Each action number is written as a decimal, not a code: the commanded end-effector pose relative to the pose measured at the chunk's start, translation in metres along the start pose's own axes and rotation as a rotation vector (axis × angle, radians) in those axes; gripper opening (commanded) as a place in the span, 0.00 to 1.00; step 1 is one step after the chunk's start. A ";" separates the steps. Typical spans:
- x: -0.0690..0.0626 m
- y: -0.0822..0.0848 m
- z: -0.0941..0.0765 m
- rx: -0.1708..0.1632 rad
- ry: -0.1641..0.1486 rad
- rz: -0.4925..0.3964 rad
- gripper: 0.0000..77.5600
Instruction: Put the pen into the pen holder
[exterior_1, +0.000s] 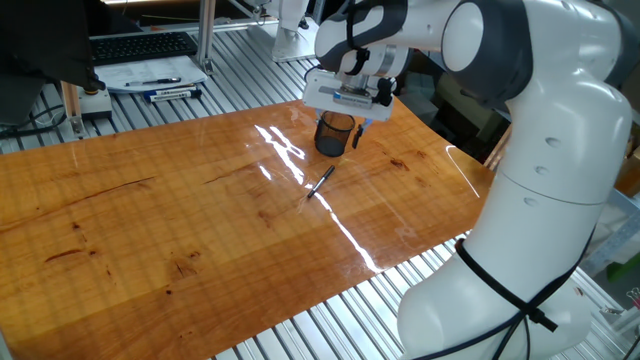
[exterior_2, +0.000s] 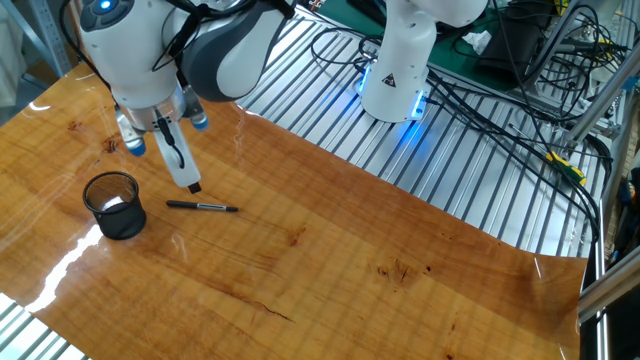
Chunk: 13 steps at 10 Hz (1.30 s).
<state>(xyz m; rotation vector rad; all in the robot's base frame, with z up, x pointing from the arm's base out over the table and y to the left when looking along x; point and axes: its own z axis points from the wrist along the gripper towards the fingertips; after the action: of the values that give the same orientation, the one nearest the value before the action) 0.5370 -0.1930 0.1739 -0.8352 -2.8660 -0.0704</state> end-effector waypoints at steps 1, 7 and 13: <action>0.005 -0.003 0.000 0.012 -0.016 -0.020 1.00; 0.013 0.000 0.002 0.010 -0.042 -0.035 1.00; 0.013 0.000 0.002 -0.018 -0.050 -0.072 1.00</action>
<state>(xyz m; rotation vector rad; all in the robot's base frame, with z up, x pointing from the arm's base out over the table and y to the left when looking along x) 0.5250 -0.1859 0.1723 -0.7615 -2.9426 -0.0608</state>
